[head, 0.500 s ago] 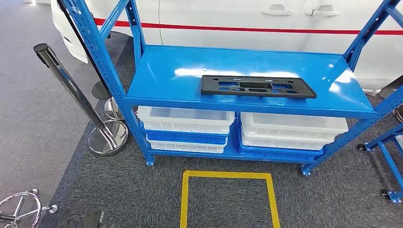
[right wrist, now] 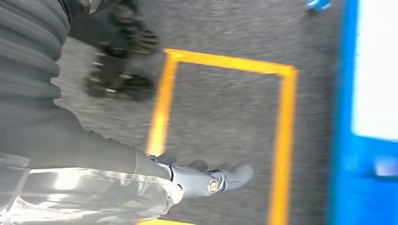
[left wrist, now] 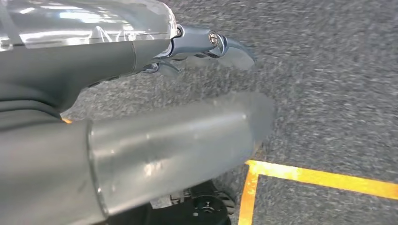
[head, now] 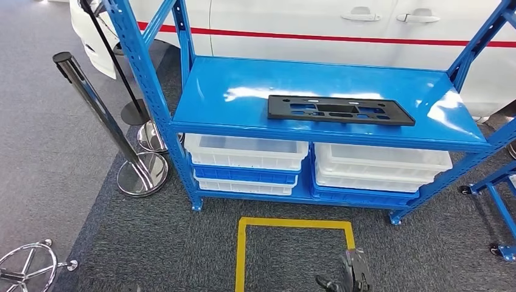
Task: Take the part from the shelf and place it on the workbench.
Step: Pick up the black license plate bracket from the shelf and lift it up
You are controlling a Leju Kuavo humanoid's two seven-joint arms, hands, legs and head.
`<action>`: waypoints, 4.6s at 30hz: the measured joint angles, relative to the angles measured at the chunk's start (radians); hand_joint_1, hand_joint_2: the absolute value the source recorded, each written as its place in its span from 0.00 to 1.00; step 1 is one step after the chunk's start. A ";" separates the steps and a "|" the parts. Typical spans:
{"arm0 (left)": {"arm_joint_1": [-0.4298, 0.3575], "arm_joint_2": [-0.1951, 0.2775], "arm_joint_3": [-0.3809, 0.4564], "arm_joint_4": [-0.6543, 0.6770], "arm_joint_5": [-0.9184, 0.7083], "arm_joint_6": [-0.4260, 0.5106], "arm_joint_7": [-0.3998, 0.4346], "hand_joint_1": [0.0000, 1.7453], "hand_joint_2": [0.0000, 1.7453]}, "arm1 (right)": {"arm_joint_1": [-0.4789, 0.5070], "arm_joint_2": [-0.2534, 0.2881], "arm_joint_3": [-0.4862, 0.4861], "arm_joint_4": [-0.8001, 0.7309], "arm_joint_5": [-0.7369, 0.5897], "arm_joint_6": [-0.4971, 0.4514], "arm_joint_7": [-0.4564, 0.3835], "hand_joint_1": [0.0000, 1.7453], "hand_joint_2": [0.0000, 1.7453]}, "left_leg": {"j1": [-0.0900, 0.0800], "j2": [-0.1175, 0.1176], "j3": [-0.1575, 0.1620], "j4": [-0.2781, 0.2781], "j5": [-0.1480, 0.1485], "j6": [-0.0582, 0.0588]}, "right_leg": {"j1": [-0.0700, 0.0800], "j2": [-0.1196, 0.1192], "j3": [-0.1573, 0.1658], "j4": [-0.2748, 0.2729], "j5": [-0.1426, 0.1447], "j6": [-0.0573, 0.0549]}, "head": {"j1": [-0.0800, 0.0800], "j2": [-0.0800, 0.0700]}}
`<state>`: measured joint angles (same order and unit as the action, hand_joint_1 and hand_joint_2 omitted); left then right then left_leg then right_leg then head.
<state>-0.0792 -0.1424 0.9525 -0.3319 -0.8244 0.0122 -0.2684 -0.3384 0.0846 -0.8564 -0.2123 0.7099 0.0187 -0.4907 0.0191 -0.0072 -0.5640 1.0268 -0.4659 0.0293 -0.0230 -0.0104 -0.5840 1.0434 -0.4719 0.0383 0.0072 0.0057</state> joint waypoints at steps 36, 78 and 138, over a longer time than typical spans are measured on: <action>-0.039 -0.031 0.122 0.100 -0.245 -0.052 -0.034 0.00 0.00 | -0.144 0.036 0.596 -0.223 -0.129 -0.524 -0.199 0.00 1.00 | -0.008 0.002 -0.026 -0.013 0.031 0.016 | 0.008 0.007 -0.127 0.255 -0.107 0.002 | 0.000 0.000; -0.071 -0.038 0.070 0.106 -0.273 -0.036 -0.025 0.00 0.00 | -0.015 0.001 0.866 -0.658 -0.104 -0.661 -0.139 0.00 0.00 | -0.009 0.001 -0.023 -0.010 0.027 0.011 | 0.006 0.009 -0.029 0.024 0.032 -0.002 | -0.001 0.000; -0.105 -0.053 0.029 0.110 -0.288 0.019 -0.031 0.00 0.00 | -0.118 -0.084 0.912 -0.592 0.483 -0.708 0.233 0.00 1.00 | -0.014 0.019 -0.027 -0.002 0.022 -0.004 | 0.022 0.009 -0.027 -0.014 0.039 -0.026 | 0.003 0.000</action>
<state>-0.1845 -0.1955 0.9814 -0.2217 -1.1128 0.0309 -0.2993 -0.4564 0.0001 0.0557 -0.8041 1.1929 -0.6894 -0.2581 0.0047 0.0117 -0.5905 1.0250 -0.4435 0.0255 -0.0009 -0.0016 -0.6108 1.0296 -0.4330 0.0122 0.0098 0.0057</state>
